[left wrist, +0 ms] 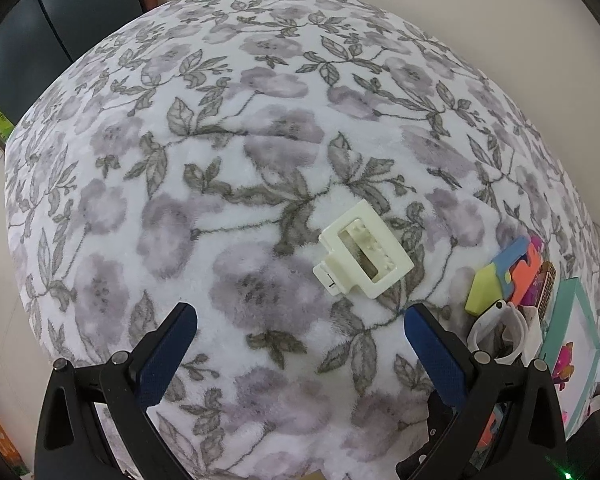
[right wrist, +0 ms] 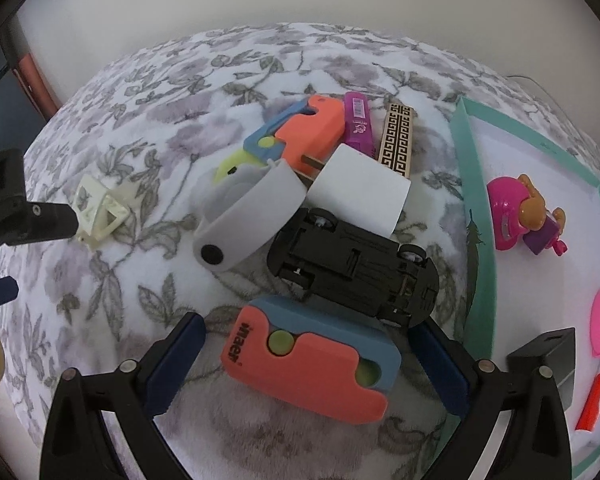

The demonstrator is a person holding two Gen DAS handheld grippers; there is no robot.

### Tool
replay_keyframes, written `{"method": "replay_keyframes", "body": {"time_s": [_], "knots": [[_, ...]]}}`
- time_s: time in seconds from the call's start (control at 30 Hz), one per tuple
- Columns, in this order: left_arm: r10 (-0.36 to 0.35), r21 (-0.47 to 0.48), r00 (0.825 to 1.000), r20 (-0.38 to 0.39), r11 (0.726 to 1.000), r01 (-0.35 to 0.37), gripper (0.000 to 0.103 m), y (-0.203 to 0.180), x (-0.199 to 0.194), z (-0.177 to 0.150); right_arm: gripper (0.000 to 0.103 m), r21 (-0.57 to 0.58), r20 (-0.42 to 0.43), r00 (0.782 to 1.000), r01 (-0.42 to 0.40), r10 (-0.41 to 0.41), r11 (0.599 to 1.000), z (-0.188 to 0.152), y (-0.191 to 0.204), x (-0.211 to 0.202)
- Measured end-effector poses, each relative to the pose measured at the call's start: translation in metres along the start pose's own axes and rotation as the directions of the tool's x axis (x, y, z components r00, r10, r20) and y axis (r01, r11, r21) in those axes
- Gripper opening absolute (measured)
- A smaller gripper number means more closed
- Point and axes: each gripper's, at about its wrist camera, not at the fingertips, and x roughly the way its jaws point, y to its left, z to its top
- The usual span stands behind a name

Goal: Organize rigid objects
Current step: 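Move both tools back over the pile, lowering toward the white watch and orange block, then grasp the white round watch with the left tool while the right tool grasps the orange-blue block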

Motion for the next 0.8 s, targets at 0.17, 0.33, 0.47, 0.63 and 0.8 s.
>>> {"method": "replay_keyframes", "body": {"time_s": [0.17,0.33,0.47,0.63,0.8], "knots": [[-0.005,0.02,1.0,-0.007,1.0,0.005,0.103,-0.006,0.002,-0.003,0.089,-0.01,0.002,1.0,0.01,-0.01,1.0,0.0,-0.004,-0.004],[-0.033,0.046,0.999,-0.035,0.998,0.034,0.103,-0.018,0.007,-0.009,0.075,-0.002,0.003,1.0,0.0,0.0,1.0,-0.003,-0.019,-0.014],[-0.064,0.059,0.997,-0.044,0.996,0.066,0.103,-0.027,0.009,-0.012,0.075,-0.028,-0.006,1.0,-0.007,0.007,1.0,-0.005,-0.018,-0.015],[-0.109,0.061,0.993,-0.052,0.992,0.112,0.103,-0.036,0.01,-0.012,0.075,0.011,-0.01,0.999,-0.052,0.052,0.999,0.0,-0.024,-0.018],[-0.173,0.038,0.982,-0.069,0.984,0.176,0.103,-0.049,0.016,-0.016,0.075,0.038,-0.002,0.997,-0.073,0.073,0.997,0.004,-0.033,-0.023]]}}
